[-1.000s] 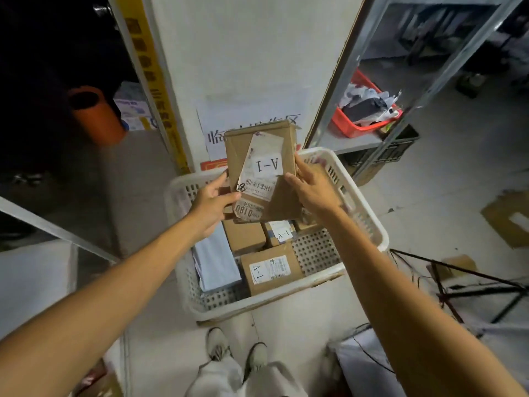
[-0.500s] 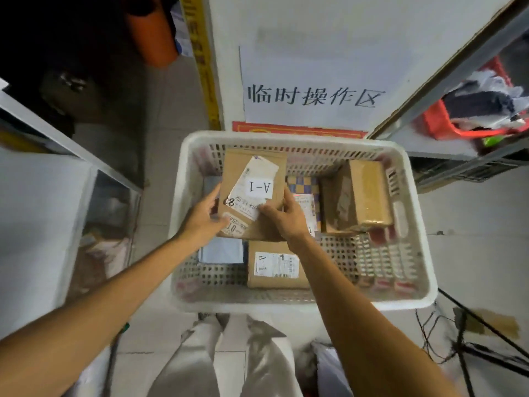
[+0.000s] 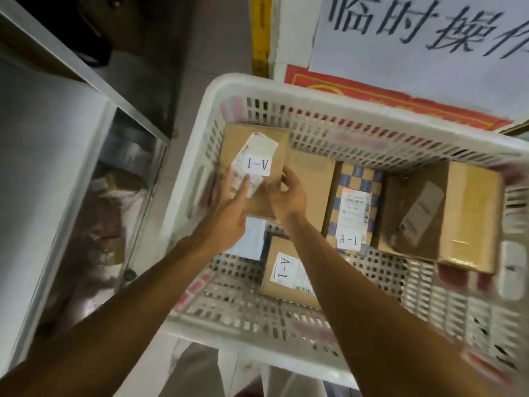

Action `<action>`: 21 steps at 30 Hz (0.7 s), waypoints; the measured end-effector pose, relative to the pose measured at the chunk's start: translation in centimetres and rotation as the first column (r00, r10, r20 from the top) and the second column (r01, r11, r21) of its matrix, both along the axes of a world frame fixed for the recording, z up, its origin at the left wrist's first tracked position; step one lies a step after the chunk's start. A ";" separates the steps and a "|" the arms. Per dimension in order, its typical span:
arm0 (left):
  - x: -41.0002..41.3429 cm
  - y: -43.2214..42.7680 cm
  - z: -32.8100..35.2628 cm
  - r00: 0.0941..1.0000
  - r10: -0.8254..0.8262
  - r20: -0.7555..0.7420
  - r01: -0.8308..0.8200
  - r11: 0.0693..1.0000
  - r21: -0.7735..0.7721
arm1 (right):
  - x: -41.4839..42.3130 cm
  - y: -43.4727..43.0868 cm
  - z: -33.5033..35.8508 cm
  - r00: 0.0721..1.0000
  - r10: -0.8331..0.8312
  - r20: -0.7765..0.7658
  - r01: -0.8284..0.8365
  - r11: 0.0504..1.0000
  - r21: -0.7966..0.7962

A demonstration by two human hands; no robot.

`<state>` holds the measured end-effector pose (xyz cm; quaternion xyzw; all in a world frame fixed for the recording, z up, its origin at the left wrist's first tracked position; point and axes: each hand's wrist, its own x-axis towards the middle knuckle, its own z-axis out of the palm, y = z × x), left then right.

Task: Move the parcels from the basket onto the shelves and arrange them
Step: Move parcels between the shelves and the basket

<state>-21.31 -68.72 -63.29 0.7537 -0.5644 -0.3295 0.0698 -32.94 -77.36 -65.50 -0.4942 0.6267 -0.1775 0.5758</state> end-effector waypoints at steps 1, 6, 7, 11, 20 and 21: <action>-0.3 0.0 -0.5 0.994 -0.107 0.017 0.107 0.994 -0.007 | 0.5 0.6 -0.5 0.999 -0.019 -0.049 0.017 0.999 -0.041; -0.8 -0.1 -1.9 0.922 -0.319 0.218 0.335 0.942 -0.038 | 0.6 0.5 -1.8 0.994 -0.074 -0.077 0.069 0.995 -0.069; -0.6 0.0 -1.9 0.909 -0.337 0.246 0.361 0.931 -0.058 | 0.6 0.4 -1.9 0.994 -0.088 -0.065 0.084 0.995 -0.060; 0.4 0.1 -1.9 0.875 -0.404 0.267 0.408 0.912 0.042 | 0.2 0.8 -2.0 0.995 -0.085 -0.053 0.081 0.995 -0.065; 1.9 -2.1 6.5 0.920 -0.383 -0.083 0.391 0.891 0.232 | -4.6 1.1 7.3 0.894 0.335 -0.298 -0.350 0.937 0.004; 2.1 -2.7 8.0 0.912 -0.399 -0.091 0.409 0.888 0.210 | -5.0 1.2 8.8 0.861 0.392 -0.325 -0.410 0.912 0.013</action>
